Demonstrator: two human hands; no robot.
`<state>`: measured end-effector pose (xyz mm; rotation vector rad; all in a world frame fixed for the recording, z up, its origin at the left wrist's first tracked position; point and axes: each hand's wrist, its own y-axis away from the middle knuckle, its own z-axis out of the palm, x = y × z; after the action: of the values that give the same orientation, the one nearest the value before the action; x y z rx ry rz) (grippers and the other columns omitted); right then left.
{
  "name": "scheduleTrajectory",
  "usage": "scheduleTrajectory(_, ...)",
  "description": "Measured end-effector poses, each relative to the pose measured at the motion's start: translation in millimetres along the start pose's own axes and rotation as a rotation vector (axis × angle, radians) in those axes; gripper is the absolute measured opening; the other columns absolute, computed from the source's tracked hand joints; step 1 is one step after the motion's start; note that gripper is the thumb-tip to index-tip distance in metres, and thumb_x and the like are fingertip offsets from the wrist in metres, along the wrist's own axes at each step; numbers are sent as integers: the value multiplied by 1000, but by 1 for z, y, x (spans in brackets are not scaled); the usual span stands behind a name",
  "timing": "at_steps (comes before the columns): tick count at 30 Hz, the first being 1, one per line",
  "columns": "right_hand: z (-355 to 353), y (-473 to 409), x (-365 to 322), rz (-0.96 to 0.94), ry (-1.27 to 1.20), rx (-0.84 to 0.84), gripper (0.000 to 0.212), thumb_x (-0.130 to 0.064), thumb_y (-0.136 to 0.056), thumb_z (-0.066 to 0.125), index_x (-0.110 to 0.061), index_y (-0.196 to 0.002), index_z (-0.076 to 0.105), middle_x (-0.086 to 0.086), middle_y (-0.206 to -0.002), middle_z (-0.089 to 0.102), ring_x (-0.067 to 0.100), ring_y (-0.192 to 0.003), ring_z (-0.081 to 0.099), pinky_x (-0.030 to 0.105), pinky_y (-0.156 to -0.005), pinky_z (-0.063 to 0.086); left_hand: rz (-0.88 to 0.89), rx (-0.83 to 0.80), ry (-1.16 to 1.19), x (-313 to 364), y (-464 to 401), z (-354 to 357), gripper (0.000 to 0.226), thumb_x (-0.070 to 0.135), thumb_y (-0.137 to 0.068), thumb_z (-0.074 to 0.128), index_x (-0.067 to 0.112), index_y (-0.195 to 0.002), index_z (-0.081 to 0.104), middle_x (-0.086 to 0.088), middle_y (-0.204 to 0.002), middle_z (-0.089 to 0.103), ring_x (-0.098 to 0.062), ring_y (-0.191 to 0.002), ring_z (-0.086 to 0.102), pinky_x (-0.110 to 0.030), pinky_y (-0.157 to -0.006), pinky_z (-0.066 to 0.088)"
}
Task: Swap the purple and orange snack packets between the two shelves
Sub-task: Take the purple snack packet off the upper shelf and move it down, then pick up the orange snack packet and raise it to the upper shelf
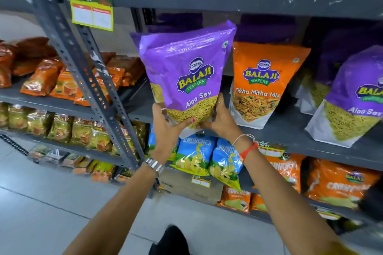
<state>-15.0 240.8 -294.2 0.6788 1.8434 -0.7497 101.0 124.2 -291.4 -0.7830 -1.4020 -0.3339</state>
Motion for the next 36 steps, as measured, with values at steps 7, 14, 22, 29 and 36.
scheduleTrajectory(7, -6, -25, 42, 120, -29, 33, 96, 10, -56, 82, -9, -136, 32, 1, -114, 56, 20, -112, 53, 36, -91, 55, -45, 75, -70, -35, -15, 33, 67, 12, -55, 86, 13, -98, 35, 10, -91, 52, -17, -88, 55, -30, -79, 51)
scheduleTrajectory(14, -5, -47, 64, 155, -87, 97, 95, 13, -62, 76, -11, -141, 29, 12, -132, 51, 26, -127, 48, 44, -103, 47, -113, 123, -155, -57, -41, 54, 67, 26, -53, 87, 11, -97, 39, 3, -87, 54, -22, -85, 54, -43, -79, 51)
scheduleTrajectory(22, 7, -37, 78, 114, -85, 267, 86, -6, -77, 70, -16, -148, 22, 6, -149, 41, 20, -139, 37, 49, -112, 38, -66, 66, -49, -70, -53, 71, 63, 23, -61, 83, 29, -103, 37, 12, -104, 50, -7, -98, 52, -25, -86, 45)
scheduleTrajectory(29, -20, 7, 74, 71, -242, 910, 44, 4, -73, 73, -9, -112, 57, -12, -106, 64, 16, -102, 63, 33, -83, 56, 348, 251, -222, -76, -10, 88, 53, 34, -80, 65, 11, -120, 40, -16, -124, 36, -5, -120, 32, -28, -104, 33)
scheduleTrajectory(36, -92, 2, 97, 215, 70, 890, 100, -33, -50, 88, -16, -134, 37, 5, -128, 44, 25, -126, 41, 31, -101, 35, 152, -424, -42, -57, 3, 154, 72, 36, -86, 56, 27, -143, 12, 8, -153, 13, -8, -145, 13, -21, -117, 18)
